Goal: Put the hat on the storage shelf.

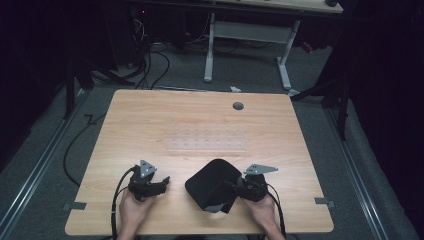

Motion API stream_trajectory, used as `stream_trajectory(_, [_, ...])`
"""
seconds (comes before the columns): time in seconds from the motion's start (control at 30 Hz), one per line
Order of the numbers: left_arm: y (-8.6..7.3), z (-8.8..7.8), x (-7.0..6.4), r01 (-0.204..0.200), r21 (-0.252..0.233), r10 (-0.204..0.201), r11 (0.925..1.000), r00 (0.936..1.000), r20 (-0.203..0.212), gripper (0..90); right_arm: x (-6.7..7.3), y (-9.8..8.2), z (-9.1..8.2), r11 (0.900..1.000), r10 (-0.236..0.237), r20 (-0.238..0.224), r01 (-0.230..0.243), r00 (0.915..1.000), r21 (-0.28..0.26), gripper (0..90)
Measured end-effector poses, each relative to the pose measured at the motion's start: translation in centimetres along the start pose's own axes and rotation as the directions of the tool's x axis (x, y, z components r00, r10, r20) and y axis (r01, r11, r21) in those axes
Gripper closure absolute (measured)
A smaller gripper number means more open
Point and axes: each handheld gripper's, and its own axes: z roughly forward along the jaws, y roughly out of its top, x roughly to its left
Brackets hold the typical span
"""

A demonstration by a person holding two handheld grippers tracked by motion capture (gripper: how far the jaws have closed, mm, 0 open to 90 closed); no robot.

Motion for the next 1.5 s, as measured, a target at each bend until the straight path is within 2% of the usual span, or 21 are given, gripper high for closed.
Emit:
stream_trajectory(0.33, [0.0, 0.0, -0.1, -0.003, 0.004, 0.003, 1.0000, 1.0000, 0.005, 27.6, -0.1, 0.0, -0.5, 1.000, 0.011, -0.045, -0.012, 0.9989, -0.014, 81.1])
stream_trajectory(0.57, [-0.1, 0.0, -0.1, -0.003, 0.005, 0.003, 1.0000, 1.0000, 0.003, 25.3, 0.0, 0.1, -0.8, 0.999, 0.021, -0.070, -0.024, 0.9973, -0.034, 84.3])
stream_trajectory(0.87, [-0.1, 0.0, -0.1, -0.004, 0.008, 0.004, 1.0000, 1.0000, 0.006, 24.5, 0.2, 0.6, -1.4, 0.999, 0.010, -0.060, -0.012, 0.9981, -0.041, 84.8])
stream_trajectory(1.13, [-0.1, 0.0, -0.1, -0.006, 0.011, 0.006, 0.9999, 0.9999, 0.013, 23.9, 0.2, 0.7, -1.9, 0.999, 0.018, -0.049, -0.020, 0.9986, -0.046, 84.9])
stream_trajectory(1.23, [-0.1, -0.2, -0.2, -0.018, 0.018, 0.017, 0.9997, 0.9994, 0.028, 25.4, 0.0, 0.8, -2.5, 0.997, 0.036, -0.055, -0.039, 0.9978, -0.060, 84.9])
stream_trajectory(1.33, [-0.4, -0.6, -0.7, -0.060, 0.030, 0.058, 0.9977, 0.9967, 0.057, 25.4, -0.2, 0.9, -2.8, 0.996, 0.056, -0.065, -0.061, 0.9963, -0.069, 84.8])
stream_trajectory(1.43, [-0.3, -0.9, -1.1, -0.066, 0.029, 0.064, 0.9974, 0.9949, 0.078, 25.4, -0.2, 1.0, -3.0, 0.995, 0.062, -0.067, -0.067, 0.9958, -0.072, 84.8])
stream_trajectory(1.47, [-0.2, -1.0, -1.3, -0.070, 0.025, 0.068, 0.9972, 0.9937, 0.089, 25.4, -0.1, 1.2, -3.1, 0.995, 0.056, -0.066, -0.061, 0.9963, -0.074, 84.8])
stream_trajectory(1.5, [0.0, -1.4, -1.8, -0.071, 0.020, 0.068, 0.9973, 0.9908, 0.117, 25.4, -0.1, 1.3, -3.2, 0.995, 0.054, -0.067, -0.058, 0.9963, -0.075, 84.8])
